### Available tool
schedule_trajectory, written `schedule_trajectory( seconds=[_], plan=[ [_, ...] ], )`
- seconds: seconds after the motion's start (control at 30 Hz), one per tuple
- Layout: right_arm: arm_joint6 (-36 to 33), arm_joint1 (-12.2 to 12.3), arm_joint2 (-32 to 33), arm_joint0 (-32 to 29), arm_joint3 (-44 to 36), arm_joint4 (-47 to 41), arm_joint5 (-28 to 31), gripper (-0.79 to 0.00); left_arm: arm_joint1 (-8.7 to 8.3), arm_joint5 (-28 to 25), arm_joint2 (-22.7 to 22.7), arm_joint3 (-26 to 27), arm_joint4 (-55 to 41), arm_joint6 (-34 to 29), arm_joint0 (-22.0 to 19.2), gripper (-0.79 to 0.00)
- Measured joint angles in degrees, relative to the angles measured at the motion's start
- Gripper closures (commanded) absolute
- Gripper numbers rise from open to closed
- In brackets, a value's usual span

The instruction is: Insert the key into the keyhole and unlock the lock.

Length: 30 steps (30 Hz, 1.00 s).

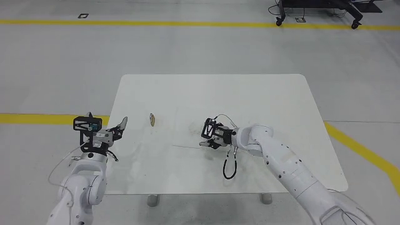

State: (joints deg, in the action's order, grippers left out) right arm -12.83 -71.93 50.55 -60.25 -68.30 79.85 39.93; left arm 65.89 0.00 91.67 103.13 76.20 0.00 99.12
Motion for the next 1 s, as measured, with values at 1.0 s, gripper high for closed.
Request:
schedule_trajectory(
  seconds=[1.0],
  plan=[
    [20.5, 2.3, 4.2, -2.0, 0.9, 5.1, 4.7, 0.0, 0.0, 0.0, 0.0, 0.0, 0.0, 0.0, 0.0, -0.785]
  ],
)
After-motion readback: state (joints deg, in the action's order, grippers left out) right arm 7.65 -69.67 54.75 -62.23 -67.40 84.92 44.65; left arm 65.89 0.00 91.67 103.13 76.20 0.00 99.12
